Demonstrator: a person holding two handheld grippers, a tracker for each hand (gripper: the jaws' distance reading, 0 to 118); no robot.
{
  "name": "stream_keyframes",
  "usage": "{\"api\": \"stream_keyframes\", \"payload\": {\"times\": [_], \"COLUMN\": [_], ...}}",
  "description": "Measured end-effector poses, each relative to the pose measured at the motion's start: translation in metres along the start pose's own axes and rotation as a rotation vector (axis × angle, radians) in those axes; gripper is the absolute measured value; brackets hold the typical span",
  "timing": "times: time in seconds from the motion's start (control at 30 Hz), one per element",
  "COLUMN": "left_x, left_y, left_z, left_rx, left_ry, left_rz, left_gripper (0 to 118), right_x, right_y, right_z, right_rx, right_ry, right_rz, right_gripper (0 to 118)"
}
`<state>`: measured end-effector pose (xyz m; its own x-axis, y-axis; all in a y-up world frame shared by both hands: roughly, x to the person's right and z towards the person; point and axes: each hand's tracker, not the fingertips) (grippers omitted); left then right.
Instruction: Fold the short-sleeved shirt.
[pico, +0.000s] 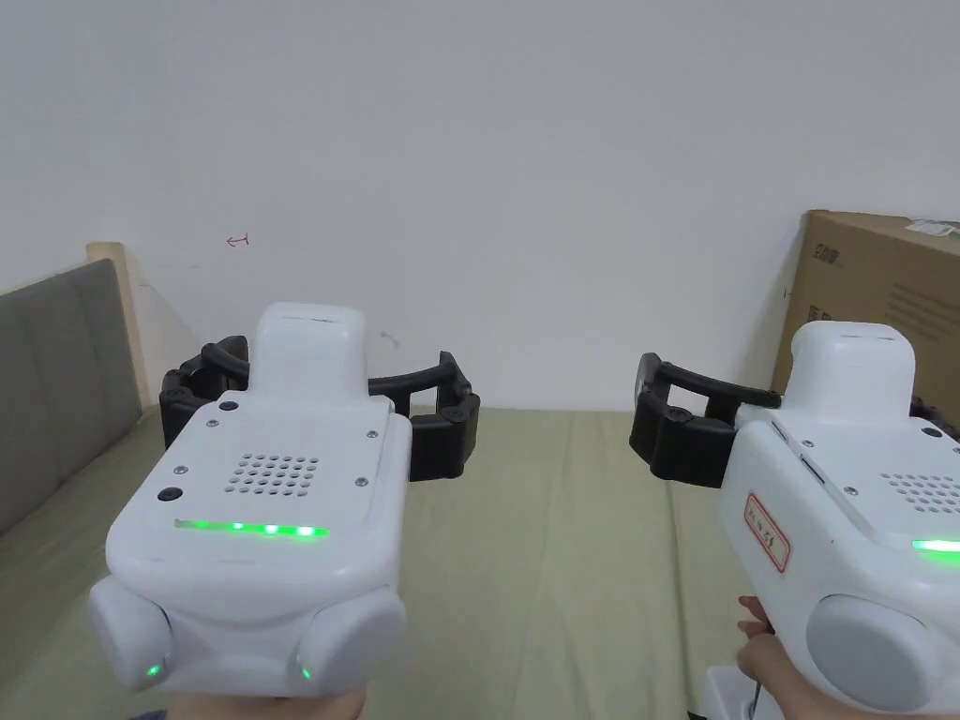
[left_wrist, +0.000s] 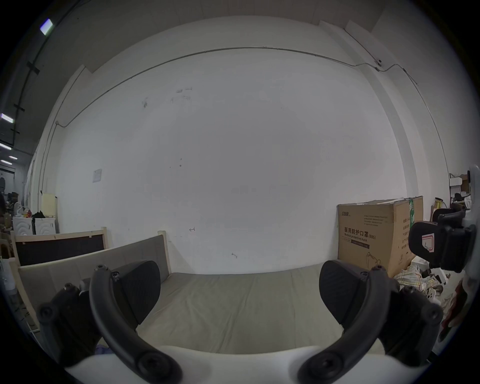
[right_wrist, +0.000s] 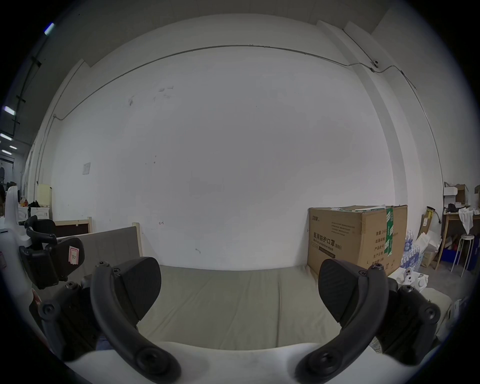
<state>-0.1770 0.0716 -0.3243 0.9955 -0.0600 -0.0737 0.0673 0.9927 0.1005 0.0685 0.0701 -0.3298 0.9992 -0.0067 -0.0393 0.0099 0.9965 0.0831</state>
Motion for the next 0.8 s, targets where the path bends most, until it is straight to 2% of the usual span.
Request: {"api": "stream_keyframes", "payload": {"times": [0.8], "left_x": [0.0031], "left_y": [-0.0034], "left_z": [0.0001], "left_rx": [-0.007], "left_ry": [0.006], "left_rz": [-0.007], "left_gripper": [118], "right_x": [0.0002], "right_y": [-0.0031], "right_z": [0.0011], "right_rx": [-0.005], "right_ry": [-0.001], "right_rz": [0.003], "right_gripper": [118]}}
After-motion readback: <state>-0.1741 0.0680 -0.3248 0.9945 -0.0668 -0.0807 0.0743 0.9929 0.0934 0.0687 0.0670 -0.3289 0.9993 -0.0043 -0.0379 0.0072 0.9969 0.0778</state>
